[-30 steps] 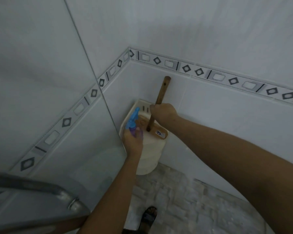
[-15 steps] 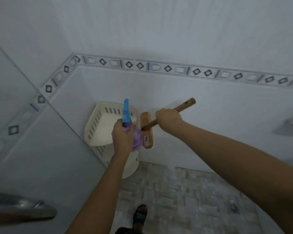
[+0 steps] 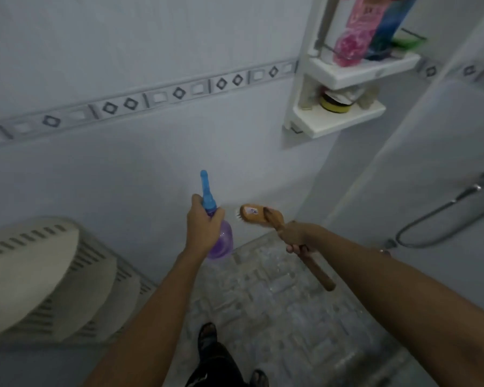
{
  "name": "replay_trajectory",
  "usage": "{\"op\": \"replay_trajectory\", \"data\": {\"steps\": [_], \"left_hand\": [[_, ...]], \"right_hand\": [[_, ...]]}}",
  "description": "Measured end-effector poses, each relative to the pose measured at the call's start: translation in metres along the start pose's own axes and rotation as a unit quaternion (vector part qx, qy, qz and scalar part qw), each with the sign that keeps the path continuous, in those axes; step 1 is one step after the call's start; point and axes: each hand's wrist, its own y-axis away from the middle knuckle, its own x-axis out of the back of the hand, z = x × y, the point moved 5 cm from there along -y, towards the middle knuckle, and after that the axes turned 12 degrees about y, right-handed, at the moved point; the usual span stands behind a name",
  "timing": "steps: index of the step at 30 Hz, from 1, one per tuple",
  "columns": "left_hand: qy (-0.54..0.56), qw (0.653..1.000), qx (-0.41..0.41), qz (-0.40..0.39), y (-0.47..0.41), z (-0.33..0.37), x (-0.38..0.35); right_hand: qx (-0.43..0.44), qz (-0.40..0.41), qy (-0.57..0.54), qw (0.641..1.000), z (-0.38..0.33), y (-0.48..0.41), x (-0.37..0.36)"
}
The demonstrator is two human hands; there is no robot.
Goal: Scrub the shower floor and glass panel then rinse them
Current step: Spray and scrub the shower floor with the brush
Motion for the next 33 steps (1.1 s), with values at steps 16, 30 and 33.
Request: {"op": "replay_trajectory", "data": {"steps": [16,30,33], "left_hand": [[-0.072,0.953,0.02,-0.294,-0.064,-0.08,-0.202],[-0.131,0.94,0.082,-0.303,-0.091,-0.302,-0.309],[-0.141,0.94,0.078,-0.3,-0.099,-0.392,-0.337]], "right_hand": [[-0.081,-0.093,-0.544,0.83,0.122,-0.081,-0.038],[-0.177,0.084,-0.638,0.745,0.219,-0.299,-0.116],[-0.188,0.117,-0.621,0.752,0.25,-0.373,-0.132]]}}
